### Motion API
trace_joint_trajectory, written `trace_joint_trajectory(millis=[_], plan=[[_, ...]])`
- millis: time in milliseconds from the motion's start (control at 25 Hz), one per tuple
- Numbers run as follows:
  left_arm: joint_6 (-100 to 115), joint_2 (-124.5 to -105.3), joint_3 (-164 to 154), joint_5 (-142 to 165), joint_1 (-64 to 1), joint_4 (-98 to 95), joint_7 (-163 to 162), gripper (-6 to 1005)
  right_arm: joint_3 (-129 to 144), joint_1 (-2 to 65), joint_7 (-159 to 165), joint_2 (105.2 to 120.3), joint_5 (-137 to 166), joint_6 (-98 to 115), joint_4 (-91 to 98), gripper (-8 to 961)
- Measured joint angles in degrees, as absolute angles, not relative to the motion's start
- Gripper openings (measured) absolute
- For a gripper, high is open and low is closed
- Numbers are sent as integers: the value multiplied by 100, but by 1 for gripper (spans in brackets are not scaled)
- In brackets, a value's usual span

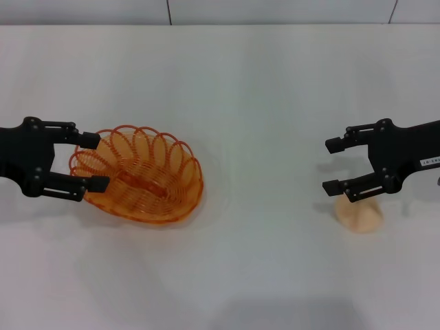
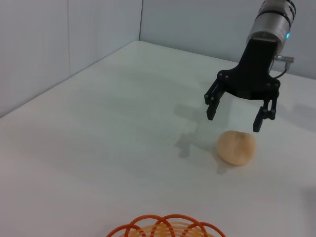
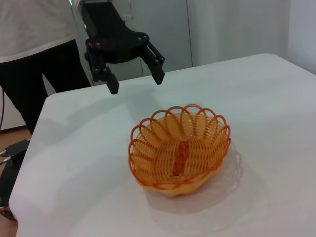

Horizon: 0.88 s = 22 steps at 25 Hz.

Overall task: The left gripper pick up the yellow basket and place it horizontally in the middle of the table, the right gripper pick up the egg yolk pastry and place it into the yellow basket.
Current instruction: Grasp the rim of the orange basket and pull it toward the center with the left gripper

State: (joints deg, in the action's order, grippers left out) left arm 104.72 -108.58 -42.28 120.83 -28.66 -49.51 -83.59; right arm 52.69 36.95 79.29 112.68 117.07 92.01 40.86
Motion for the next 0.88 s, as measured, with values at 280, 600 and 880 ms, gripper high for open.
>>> trace_joint_trajectory(millis=[280,600,880], plan=[[10464,-10883,-4228,12085,-2865,-4948,-8379,810,5261,3691,7850,11268,11696,9203,4087,805],[10481,-10876,-4228,12085,-2846,-4948,-8394,811,5290,3691,7838,11296,11690,9211,4087,803],[10467,-10852,-4227,12085,-2801,-4960,-8489,811,5266,3690,7828,11330,11688,9211,4087,802]])
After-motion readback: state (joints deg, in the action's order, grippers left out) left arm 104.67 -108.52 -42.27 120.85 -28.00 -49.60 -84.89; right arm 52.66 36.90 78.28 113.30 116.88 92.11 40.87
